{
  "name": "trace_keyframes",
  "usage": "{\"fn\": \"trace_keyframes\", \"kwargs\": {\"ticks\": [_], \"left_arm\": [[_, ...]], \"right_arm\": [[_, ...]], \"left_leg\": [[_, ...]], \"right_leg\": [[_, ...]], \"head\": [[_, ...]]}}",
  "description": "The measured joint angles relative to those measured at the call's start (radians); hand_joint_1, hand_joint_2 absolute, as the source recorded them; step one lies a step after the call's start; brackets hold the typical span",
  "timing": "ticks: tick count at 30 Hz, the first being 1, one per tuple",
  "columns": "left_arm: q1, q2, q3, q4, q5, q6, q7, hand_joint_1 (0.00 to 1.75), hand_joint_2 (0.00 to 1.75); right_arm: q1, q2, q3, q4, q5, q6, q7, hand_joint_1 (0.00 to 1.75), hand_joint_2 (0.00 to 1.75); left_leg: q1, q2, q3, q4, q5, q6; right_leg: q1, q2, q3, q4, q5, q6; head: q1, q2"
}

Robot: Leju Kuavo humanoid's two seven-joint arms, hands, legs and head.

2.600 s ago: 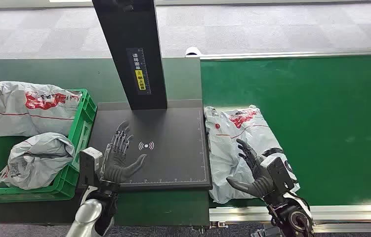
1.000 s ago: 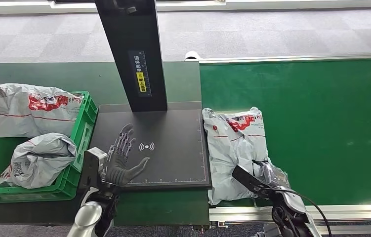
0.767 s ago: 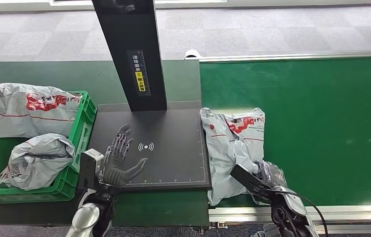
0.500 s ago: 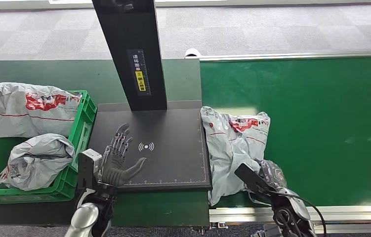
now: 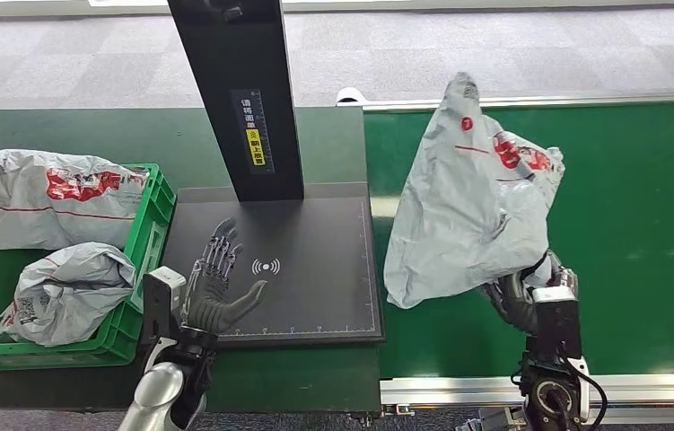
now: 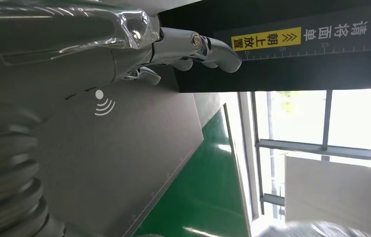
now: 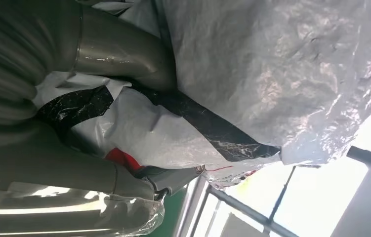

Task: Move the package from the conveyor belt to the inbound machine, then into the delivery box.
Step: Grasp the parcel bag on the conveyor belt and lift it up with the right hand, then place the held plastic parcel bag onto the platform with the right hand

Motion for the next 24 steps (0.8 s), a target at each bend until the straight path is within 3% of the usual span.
{"fn": "trace_keyframes", "kwargs": {"ticks": [6, 10, 16, 20, 24], "left_arm": [[-0.004, 0.0, -0.005, 0.009, 0.03, 0.048, -0.033, 0.0, 1.75], [-0.001, 0.0, 0.001, -0.011, 0.05, 0.168, -0.119, 0.0, 1.75], [0.023, -0.008, 0.028, -0.114, 0.068, 0.448, -0.264, 0.0, 1.75], [0.044, -0.007, 0.037, -0.207, 0.088, 0.487, -0.271, 0.0, 1.75], [0.046, -0.006, 0.045, -0.23, 0.114, 0.468, -0.273, 0.0, 1.75]], "right_arm": [[0.033, 0.029, -0.05, -0.136, -0.146, -0.095, -0.049, 1.75, 1.75], [0.047, 0.039, -0.064, -0.189, -0.176, -0.126, -0.056, 1.75, 1.75], [0.05, 0.035, 0.0, -0.2, 0.034, -0.153, -0.057, 1.75, 1.75], [0.043, 0.02, 0.115, -0.185, 0.228, -0.155, -0.057, 1.75, 1.75], [0.042, 0.003, 0.247, -0.151, 0.322, -0.075, -0.054, 1.75, 1.75]], "left_leg": [[0.0, 0.0, 0.0, 0.0, 0.0, 0.0], [0.0, 0.0, 0.0, 0.0, 0.0, 0.0], [0.0, 0.0, -0.001, 0.0, 0.0, 0.0], [0.0, 0.0, -0.001, 0.0, 0.0, 0.0], [0.0, 0.0, -0.001, 0.0, 0.0, 0.0]], "right_leg": [[0.0, 0.0, 0.0, 0.0, 0.0, 0.0], [0.0, 0.0, 0.0, 0.0, 0.0, 0.0], [0.0, 0.0, 0.0, 0.0, 0.0, 0.0], [0.0, -0.001, 0.0, 0.0, 0.0, 0.0], [0.0, -0.001, 0.0, 0.0, -0.001, 0.0]], "head": [[0.0, 0.0], [0.0, 0.0], [0.0, 0.0], [0.0, 0.0], [0.0, 0.0]]}}
